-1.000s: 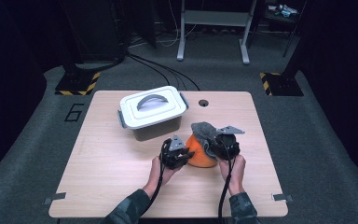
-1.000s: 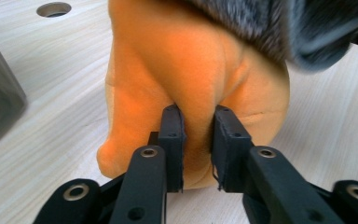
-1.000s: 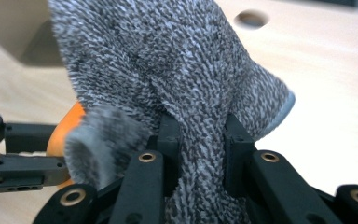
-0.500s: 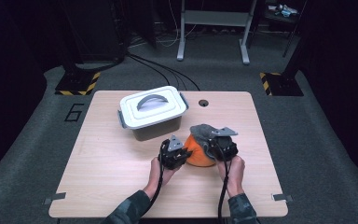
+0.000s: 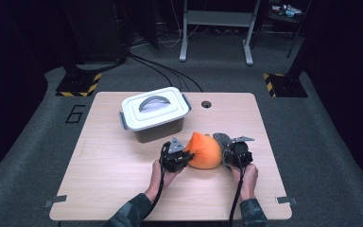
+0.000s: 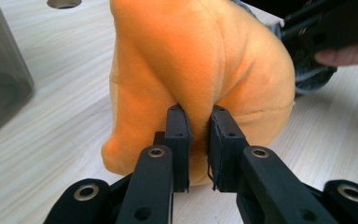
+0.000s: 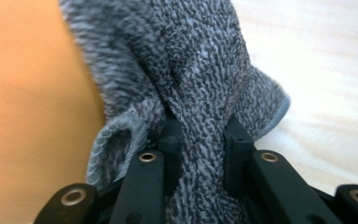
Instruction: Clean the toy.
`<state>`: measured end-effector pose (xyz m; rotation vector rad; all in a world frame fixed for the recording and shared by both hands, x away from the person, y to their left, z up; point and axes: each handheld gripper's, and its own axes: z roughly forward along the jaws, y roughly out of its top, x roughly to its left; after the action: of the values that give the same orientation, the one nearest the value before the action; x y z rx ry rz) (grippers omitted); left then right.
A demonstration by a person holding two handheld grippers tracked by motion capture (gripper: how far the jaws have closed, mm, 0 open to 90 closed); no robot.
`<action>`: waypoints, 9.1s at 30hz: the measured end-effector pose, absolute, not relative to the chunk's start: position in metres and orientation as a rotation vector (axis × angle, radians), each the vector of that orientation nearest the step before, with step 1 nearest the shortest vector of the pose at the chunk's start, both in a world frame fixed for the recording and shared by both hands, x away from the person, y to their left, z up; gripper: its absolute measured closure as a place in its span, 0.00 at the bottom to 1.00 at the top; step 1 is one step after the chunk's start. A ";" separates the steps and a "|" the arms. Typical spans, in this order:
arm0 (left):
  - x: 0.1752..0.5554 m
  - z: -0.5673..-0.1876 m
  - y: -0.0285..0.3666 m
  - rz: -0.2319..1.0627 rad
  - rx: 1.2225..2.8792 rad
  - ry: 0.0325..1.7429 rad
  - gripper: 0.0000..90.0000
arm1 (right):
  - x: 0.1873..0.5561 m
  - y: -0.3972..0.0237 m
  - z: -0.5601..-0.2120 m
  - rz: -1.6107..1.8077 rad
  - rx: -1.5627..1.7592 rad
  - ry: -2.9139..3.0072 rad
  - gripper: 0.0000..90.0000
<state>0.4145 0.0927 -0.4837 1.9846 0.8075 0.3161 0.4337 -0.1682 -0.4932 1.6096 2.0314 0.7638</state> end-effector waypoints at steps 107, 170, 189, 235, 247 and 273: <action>0.421 -0.488 0.082 0.364 2.054 0.770 0.85 | 0.416 -0.138 -0.447 0.997 1.355 2.052 0.81; 0.427 -0.487 0.077 0.331 2.066 0.771 0.88 | 0.438 -0.152 -0.469 0.727 1.501 1.967 0.81; 0.418 -0.478 0.075 0.254 2.046 0.755 0.84 | 0.422 -0.130 -0.448 0.847 1.367 2.029 0.81; 0.423 -0.480 0.073 0.467 2.107 0.760 0.39 | 0.437 -0.142 -0.464 0.822 1.445 2.000 0.82; 0.424 -0.486 0.071 0.436 2.069 0.750 0.81 | 0.428 -0.143 -0.456 0.849 1.434 1.969 0.82; 0.418 -0.481 0.090 0.201 1.951 0.855 0.83 | 0.420 -0.128 -0.447 0.792 1.367 2.054 0.82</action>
<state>0.4176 0.0905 -0.4813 1.9514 0.8552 0.2010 0.4202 -0.1283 -0.4474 1.3669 2.0539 0.7917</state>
